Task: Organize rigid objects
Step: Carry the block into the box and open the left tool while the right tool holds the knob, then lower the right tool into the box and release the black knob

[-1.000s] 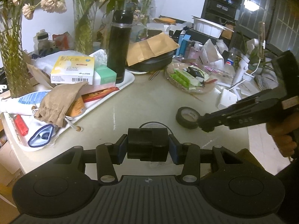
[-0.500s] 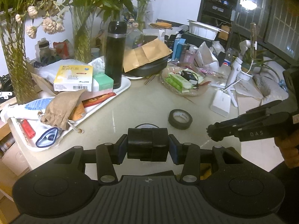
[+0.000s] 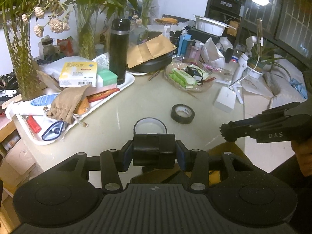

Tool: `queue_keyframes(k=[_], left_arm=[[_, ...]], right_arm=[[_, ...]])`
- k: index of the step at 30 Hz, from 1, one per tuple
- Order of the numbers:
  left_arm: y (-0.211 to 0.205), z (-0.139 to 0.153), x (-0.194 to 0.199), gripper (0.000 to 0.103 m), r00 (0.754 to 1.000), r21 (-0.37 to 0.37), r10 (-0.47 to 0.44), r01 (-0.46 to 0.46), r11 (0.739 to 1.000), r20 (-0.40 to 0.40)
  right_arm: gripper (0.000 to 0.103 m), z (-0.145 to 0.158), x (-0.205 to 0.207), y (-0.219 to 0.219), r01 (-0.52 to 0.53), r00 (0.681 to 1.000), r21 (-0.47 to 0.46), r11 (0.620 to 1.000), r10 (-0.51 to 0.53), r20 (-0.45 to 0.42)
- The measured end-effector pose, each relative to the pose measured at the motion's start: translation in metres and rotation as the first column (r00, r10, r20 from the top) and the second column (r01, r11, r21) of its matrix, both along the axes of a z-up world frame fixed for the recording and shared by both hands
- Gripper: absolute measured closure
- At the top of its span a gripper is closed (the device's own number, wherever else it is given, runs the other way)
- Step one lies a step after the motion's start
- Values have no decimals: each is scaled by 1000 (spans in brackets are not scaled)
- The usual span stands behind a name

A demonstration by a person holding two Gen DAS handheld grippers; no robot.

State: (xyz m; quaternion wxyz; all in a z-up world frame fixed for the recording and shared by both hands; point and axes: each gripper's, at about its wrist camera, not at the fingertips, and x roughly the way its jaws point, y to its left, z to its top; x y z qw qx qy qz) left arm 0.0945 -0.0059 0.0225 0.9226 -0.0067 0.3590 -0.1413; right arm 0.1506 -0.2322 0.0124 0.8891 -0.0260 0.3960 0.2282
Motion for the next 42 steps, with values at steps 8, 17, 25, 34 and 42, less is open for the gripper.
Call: queue_keyframes(k=[8,17,25,34,42], left_arm=[[-6,-6,-7,59,998,19,-17,18,1000,-53],[-12,-23,-2,59,983,38,-12,19,999,-184],[-9,-20,-10,49,982,36,-20,27,999,-187],[0,-7,-26,49,990,30,1,4,1000,-141],[13,-1,-35,49,995,9,27,-26,1000,-99]], right_arm=[[72,5,-18,-1,-3,1000,3,1000,3,7],[72,4,-36,0,-17,1000,14,1000,16,1],[72,7,-46,0,-28,1000,20,999,28,0],[72,3,-55,3,-43,999,33,999,44,-19],[72,2,-58,17,-71,997,33,997,72,-32]])
